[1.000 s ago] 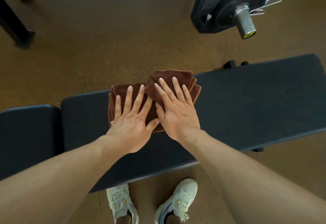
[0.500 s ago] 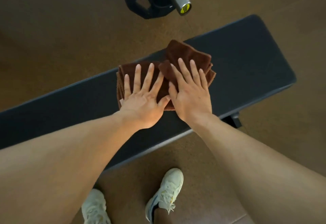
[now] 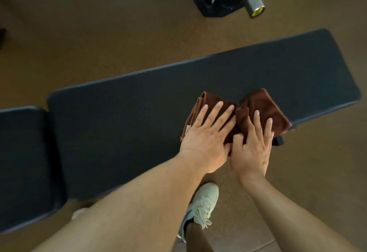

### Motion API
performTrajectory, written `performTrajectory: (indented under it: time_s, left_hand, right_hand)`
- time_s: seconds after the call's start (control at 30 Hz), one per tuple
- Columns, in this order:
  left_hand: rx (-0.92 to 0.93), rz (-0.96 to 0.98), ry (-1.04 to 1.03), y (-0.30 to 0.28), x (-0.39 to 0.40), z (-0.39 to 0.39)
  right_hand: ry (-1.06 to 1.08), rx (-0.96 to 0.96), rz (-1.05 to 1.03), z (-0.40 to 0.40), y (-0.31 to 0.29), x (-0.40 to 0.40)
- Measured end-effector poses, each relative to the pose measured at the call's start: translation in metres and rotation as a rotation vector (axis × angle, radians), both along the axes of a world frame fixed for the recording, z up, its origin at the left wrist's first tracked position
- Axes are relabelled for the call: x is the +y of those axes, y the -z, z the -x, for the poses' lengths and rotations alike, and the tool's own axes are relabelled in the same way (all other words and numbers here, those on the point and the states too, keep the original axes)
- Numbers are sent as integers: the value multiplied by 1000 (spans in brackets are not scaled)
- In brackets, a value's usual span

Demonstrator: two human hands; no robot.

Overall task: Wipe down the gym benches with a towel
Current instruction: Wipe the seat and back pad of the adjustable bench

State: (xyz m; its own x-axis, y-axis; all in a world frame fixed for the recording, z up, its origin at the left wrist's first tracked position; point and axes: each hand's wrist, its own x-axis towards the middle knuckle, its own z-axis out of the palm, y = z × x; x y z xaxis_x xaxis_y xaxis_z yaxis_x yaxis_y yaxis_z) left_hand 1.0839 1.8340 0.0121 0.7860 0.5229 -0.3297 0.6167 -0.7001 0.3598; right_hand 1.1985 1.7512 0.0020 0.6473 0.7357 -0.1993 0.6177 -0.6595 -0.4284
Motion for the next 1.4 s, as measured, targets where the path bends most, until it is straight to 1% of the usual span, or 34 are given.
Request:
performTrajectory:
  time_s: [0.1, 0.23, 0.37, 0.43, 0.5, 0.57, 0.67, 0.73, 0.87, 1.03, 1.17, 1.27, 1.4]
  left_hand:
    - [1, 1, -41, -4, 8, 67]
    - [29, 12, -145, -13, 14, 169]
    - [54, 51, -272, -20, 14, 266]
    - [61, 75, -297, -19, 14, 309]
    - [31, 186, -382, -17, 19, 338]
    - [-9, 300, -466, -15, 28, 352]
    - [-56, 361, -487, -11, 41, 354]
    - [-68, 315, -519, -6, 49, 349]
    - [-71, 221, -593, -2, 64, 332]
    - [35, 33, -572, -3, 85, 300]
    - [193, -62, -574, -2, 99, 256]
    - [243, -56, -552, -4, 106, 212]
    - [199, -43, -512, -5, 106, 154]
  right_hand:
    - [-55, -48, 28, 66, -3, 11]
    - [-178, -70, 65, 162, -7, 32]
    - [-322, -49, 110, 254, -12, 50]
    - [-415, -31, 134, 292, -14, 60]
    - [-511, -51, 140, 316, -15, 71]
    - [-595, -74, 151, 321, -16, 83]
    - [-724, -91, 146, 307, -15, 102]
    - [-786, -96, 135, 297, -12, 118]
    - [-832, -103, 115, 281, -8, 144]
    - [-825, -88, 66, 254, -6, 165]
    - [-847, -99, 77, 208, -9, 181]
    - [-806, -100, 82, 167, -10, 183]
    - [-745, -112, 91, 111, -7, 176]
